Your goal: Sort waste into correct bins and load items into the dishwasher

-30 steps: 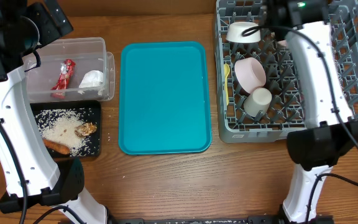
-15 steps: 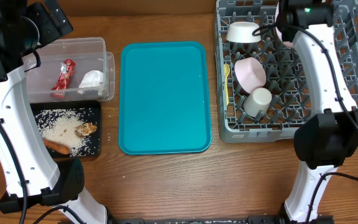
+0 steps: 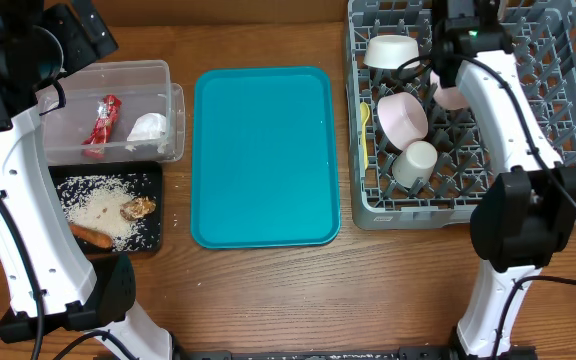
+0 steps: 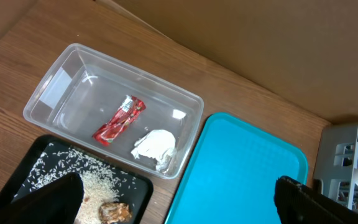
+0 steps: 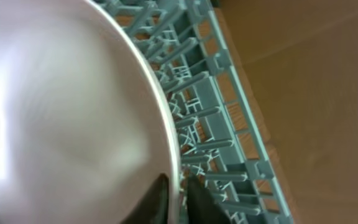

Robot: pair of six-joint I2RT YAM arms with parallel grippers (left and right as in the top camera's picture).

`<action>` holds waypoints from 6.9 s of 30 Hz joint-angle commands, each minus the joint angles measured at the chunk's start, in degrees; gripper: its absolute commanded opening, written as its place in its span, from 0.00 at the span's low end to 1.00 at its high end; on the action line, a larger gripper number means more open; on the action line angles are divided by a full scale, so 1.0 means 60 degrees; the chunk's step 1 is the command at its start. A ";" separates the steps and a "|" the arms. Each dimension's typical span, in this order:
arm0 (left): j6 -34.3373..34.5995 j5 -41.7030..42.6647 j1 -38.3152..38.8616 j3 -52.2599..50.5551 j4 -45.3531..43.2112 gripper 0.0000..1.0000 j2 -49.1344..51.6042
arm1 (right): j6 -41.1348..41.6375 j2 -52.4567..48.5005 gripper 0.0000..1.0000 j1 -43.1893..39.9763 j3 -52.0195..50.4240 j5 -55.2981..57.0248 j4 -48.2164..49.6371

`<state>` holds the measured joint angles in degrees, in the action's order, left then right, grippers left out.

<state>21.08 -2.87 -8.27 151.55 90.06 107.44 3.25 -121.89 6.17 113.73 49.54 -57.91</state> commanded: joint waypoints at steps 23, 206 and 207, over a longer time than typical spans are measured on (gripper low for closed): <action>0.0131 -0.0117 0.0007 0.0073 -0.0011 1.00 0.0091 | 0.1435 0.5289 1.00 0.1180 0.0299 -0.4758 -0.3490; -0.4226 0.1512 0.0321 -2.5212 -1.4367 1.00 -1.7864 | 0.1432 2.0287 1.00 -0.0845 -1.8331 -0.7202 0.7639; -0.4226 0.1512 0.0321 -2.5212 -1.4367 1.00 -1.7864 | 0.1432 2.0287 1.00 -0.0845 -1.8331 -0.7206 0.7639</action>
<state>-4.49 6.98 -6.72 0.75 4.01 0.95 11.79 -0.84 0.84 4.01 6.22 -12.45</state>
